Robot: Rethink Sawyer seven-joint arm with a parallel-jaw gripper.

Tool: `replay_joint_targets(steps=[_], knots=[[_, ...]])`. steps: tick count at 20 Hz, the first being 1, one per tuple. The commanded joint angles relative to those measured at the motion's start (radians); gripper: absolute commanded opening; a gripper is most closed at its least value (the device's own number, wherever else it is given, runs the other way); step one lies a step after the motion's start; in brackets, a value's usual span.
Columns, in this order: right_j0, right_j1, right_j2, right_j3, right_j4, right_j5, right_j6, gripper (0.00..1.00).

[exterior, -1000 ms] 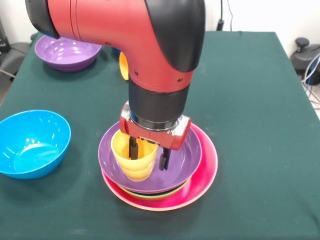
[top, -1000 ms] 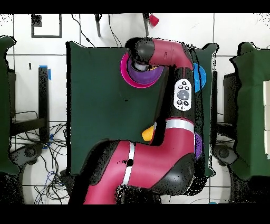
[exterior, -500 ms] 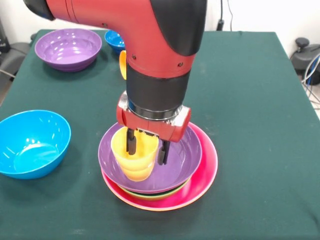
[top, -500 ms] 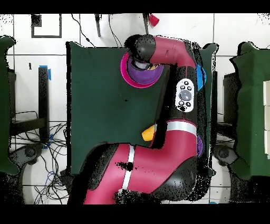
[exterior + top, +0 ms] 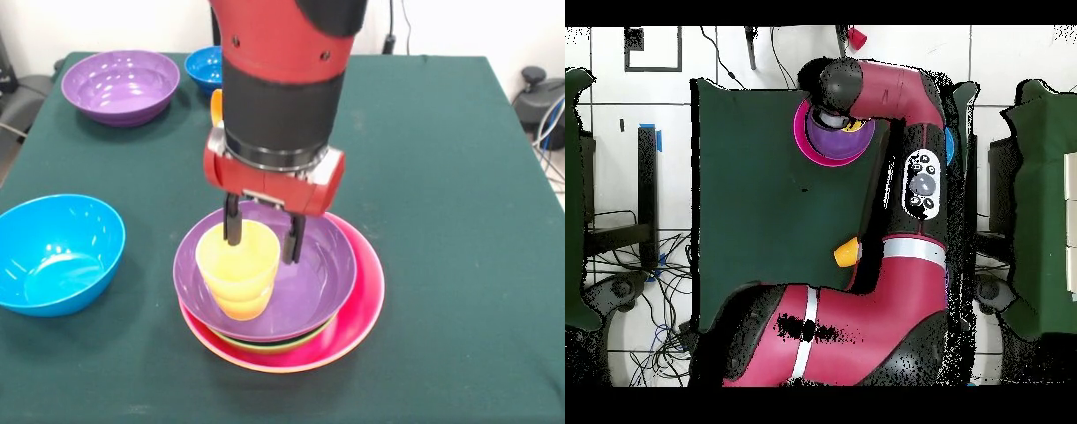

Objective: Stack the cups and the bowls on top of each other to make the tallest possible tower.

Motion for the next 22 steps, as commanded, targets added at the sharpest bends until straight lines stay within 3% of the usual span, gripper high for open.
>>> replay_joint_targets(steps=[1,12,17,22], knots=[[0.016,-0.07,0.053,0.166,-0.011,0.084,-0.086,1.0],[-0.048,-0.098,0.108,0.239,0.004,0.031,-0.143,1.0],[-0.061,-0.119,0.095,0.279,-0.042,0.005,-0.196,1.0],[-0.106,-0.184,0.104,0.386,-0.036,-0.011,-0.221,1.0]])
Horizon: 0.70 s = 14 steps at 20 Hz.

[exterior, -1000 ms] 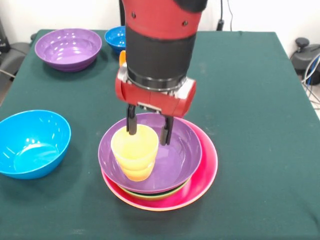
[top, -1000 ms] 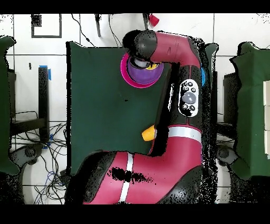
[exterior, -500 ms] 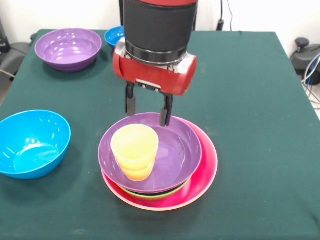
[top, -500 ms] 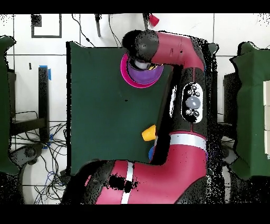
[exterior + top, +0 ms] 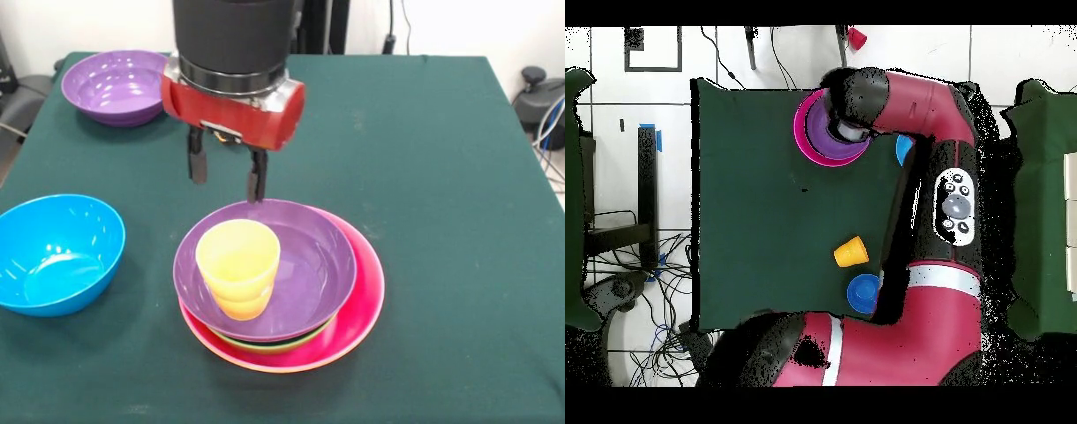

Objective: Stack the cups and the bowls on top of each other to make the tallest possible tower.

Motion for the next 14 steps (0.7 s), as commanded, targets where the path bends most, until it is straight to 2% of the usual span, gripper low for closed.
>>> replay_joint_targets(steps=[1,2,7,14], knots=[[-0.065,-0.057,0.118,0.226,-0.025,-0.016,-0.238,1.0],[-0.082,-0.063,0.136,0.243,-0.016,-0.021,-0.255,1.0],[-0.09,-0.076,0.147,0.229,-0.057,0.013,-0.285,1.0],[-0.143,-0.067,0.185,0.12,-0.067,0.161,-0.374,1.0]])
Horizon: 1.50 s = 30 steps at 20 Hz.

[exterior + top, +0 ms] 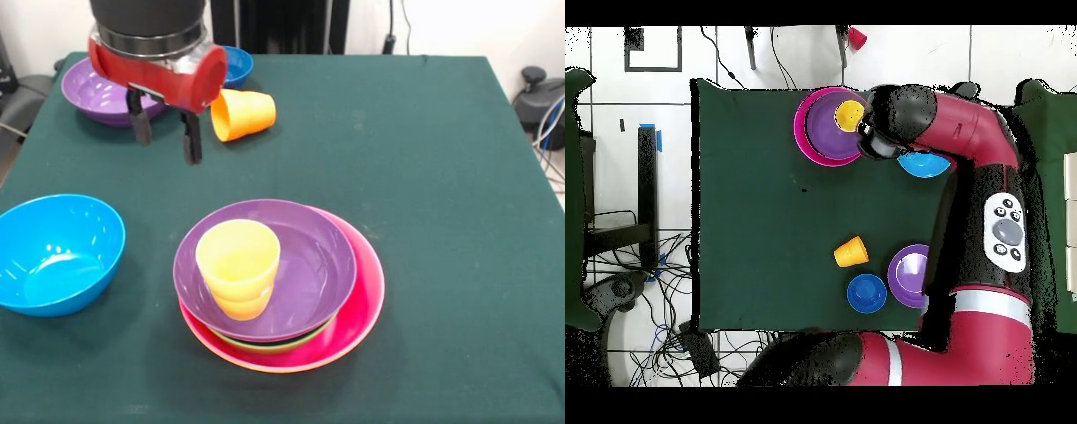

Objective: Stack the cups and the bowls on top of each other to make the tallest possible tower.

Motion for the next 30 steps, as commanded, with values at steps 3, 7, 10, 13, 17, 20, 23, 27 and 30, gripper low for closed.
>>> replay_joint_targets(steps=[3,7,10,13,17,20,23,27,30], knots=[[-0.052,0.004,0.156,0.011,-0.08,0.145,-0.398,1.0],[-0.063,0.024,0.156,-0.008,-0.127,0.128,-0.449,1.0],[-0.065,0.032,0.141,-0.036,-0.16,0.137,-0.475,1.0],[-0.076,0.037,0.145,-0.011,-0.169,0.079,-0.461,1.0],[-0.089,0.038,0.164,0.039,-0.189,0.0,-0.463,1.0],[-0.106,0.048,0.174,0.08,-0.205,-0.068,-0.444,1.0],[-0.101,0.062,0.154,0.086,-0.229,-0.086,-0.384,1.0],[-0.101,0.069,0.137,0.129,-0.241,-0.149,-0.311,1.0],[-0.097,0.042,0.13,0.179,-0.288,-0.197,-0.355,1.0]])
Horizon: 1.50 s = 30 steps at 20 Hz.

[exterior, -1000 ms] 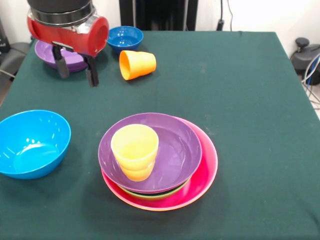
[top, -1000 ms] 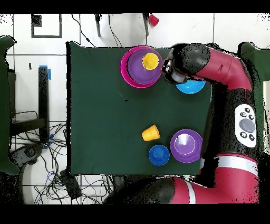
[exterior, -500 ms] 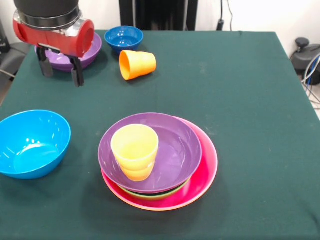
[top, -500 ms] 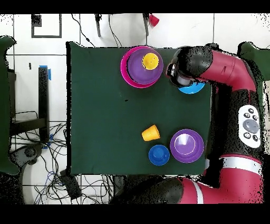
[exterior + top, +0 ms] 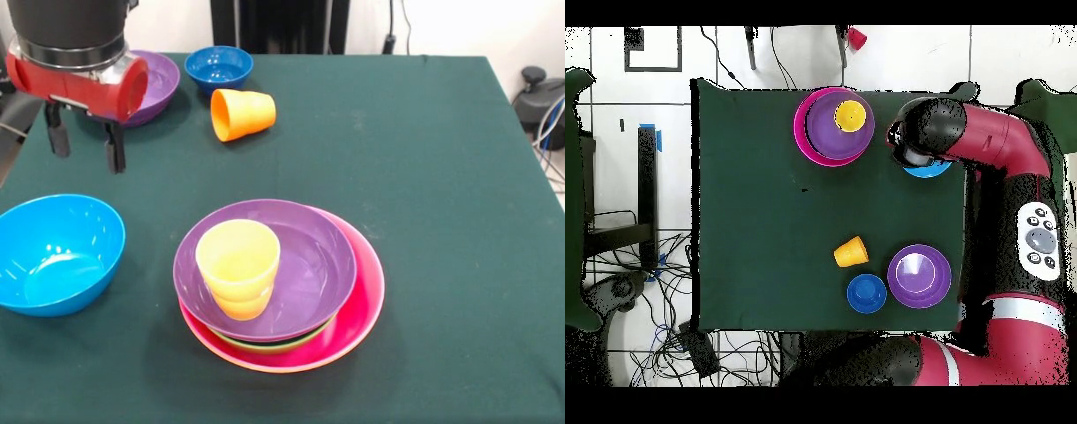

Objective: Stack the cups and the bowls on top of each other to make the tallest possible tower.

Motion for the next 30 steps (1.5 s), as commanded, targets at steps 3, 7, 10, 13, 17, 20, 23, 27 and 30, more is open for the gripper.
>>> replay_joint_targets(steps=[3,7,10,13,17,20,23,27,30], knots=[[0.022,0.027,0.031,0.197,-0.116,-0.104,-0.123,1.0],[-0.011,0.0,0.063,0.278,-0.094,-0.14,-0.13,1.0],[-0.004,-0.007,0.056,0.295,-0.116,-0.16,-0.135,1.0],[-0.006,-0.005,0.067,0.3,-0.117,-0.167,-0.142,1.0],[-0.064,0.058,0.148,0.263,-0.112,-0.165,-0.262,1.0],[-0.098,0.094,0.175,0.25,-0.07,-0.15,-0.224,1.0],[-0.102,0.098,0.175,0.233,-0.091,-0.117,-0.226,1.0],[-0.119,0.094,0.174,0.263,-0.122,-0.147,-0.222,1.0],[-0.123,0.034,0.154,0.349,-0.148,-0.171,-0.206,1.0]])
